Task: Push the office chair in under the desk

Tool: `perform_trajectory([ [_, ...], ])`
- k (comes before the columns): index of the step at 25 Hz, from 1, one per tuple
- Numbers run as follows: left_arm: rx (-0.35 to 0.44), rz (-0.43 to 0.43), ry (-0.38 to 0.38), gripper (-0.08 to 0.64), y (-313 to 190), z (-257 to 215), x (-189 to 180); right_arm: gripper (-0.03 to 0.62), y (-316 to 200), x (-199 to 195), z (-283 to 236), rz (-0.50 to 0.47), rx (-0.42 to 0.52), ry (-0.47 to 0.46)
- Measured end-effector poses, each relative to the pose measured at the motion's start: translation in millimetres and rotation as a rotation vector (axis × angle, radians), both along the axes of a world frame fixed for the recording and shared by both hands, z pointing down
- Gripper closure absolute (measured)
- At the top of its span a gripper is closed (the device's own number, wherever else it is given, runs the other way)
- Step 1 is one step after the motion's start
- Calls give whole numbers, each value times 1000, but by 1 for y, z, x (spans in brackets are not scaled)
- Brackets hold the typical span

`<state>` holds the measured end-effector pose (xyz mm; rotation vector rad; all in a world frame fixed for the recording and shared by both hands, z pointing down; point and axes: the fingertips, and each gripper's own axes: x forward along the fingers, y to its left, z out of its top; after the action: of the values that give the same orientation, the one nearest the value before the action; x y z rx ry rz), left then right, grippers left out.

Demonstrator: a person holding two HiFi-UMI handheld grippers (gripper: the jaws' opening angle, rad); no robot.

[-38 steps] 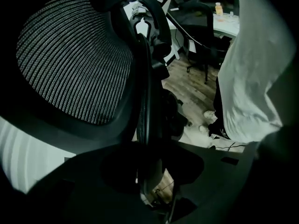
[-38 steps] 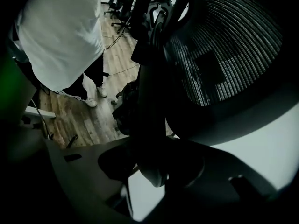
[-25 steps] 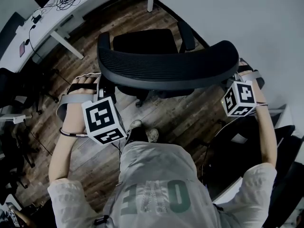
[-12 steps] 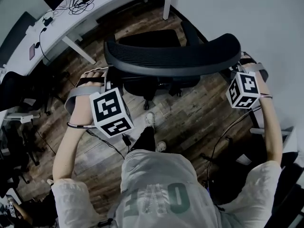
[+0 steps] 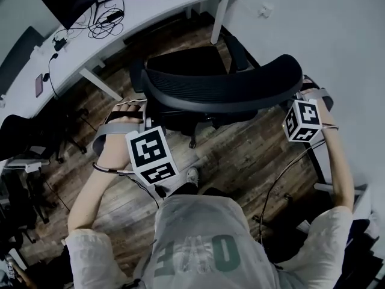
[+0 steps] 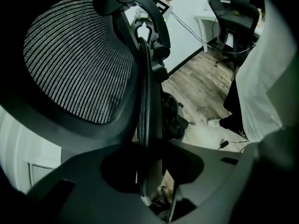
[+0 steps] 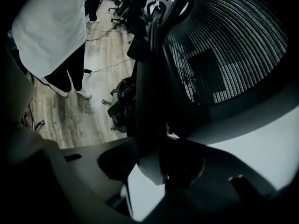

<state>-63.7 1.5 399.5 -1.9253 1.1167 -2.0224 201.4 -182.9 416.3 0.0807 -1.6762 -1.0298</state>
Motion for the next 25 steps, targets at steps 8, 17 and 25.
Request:
perform_trajectory([
  [8, -6, -38, 27, 414, -72, 0, -44, 436, -90, -58, 5, -33, -1, 8],
  [17, -33, -142, 19, 416, -151, 6, -100, 436, -186, -127, 7, -114, -1, 1],
  [25, -66, -257, -26, 416, -215, 9, -172, 436, -251, -202, 6, -241, -21, -31],
])
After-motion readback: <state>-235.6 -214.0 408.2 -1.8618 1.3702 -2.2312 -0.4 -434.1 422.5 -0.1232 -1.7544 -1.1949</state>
